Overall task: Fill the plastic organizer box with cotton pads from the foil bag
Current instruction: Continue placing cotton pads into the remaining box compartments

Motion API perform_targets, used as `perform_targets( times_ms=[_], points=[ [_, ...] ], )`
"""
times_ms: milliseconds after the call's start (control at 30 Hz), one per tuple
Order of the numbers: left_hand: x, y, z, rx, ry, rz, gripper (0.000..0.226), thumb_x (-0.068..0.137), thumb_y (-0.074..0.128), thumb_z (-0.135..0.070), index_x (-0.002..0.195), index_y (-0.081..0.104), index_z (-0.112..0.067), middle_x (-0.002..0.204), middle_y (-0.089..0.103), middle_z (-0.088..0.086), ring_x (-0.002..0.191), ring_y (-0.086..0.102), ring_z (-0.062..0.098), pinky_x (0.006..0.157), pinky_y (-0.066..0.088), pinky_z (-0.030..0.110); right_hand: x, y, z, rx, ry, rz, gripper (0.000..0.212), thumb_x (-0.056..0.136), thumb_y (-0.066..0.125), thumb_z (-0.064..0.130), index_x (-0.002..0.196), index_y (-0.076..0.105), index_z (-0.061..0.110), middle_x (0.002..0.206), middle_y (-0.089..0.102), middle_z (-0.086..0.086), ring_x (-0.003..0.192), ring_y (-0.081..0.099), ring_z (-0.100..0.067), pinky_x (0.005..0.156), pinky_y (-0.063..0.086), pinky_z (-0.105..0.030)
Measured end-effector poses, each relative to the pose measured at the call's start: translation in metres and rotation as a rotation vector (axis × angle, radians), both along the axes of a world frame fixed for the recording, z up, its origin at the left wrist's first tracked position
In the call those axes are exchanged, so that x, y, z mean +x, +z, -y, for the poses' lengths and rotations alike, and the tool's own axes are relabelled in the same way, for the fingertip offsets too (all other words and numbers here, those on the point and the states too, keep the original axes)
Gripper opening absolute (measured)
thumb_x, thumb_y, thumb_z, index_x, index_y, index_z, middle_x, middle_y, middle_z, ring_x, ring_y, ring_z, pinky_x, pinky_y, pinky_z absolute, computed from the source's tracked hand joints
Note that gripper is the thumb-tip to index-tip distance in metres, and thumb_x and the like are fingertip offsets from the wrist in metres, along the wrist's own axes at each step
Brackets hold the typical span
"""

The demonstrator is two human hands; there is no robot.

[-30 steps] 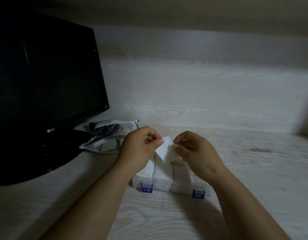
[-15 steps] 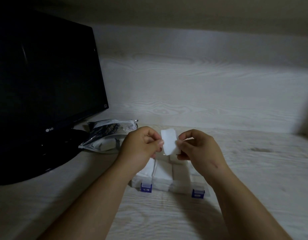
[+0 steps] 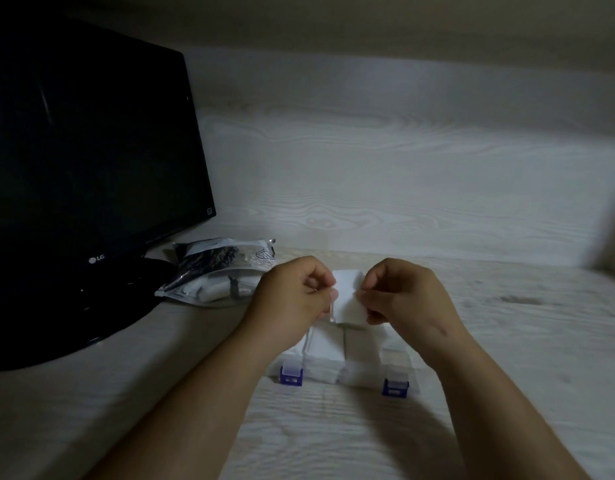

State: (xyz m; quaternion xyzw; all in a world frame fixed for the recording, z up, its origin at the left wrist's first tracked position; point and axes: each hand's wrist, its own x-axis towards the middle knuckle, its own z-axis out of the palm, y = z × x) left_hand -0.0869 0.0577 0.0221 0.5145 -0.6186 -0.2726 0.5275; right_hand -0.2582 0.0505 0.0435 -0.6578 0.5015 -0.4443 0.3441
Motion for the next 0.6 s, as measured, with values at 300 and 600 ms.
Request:
perform_targets(
  times_ms=[300,600],
  points=[
    [-0.011,-0.002,-0.01,0.005,-0.012,0.498,0.009,0.082,0.07,-0.023,0.083,0.071,-0.032,0.082,0.068,-0.014,0.072,0.059,-0.002,0.066,0.047,0.015,-0.011,0.009,-0.003,0.235,0.055,-0.339,0.006,0.08,0.072,0.002,0.079,0.073,0.007,0.066,0.072,-0.012,0.055,0.069,-0.018,0.056,0.058,-0.026],
    [-0.013,-0.01,-0.009,0.03,-0.096,0.65,0.009,0.077,0.072,-0.024,0.081,0.07,-0.031,0.084,0.066,-0.011,0.08,0.06,0.004,0.077,0.052,0.028,-0.005,0.003,0.002,0.361,0.069,-0.536,0.006,0.084,0.072,0.004,0.085,0.07,0.009,0.075,0.074,-0.013,0.064,0.072,-0.02,0.068,0.062,-0.033]
  ],
)
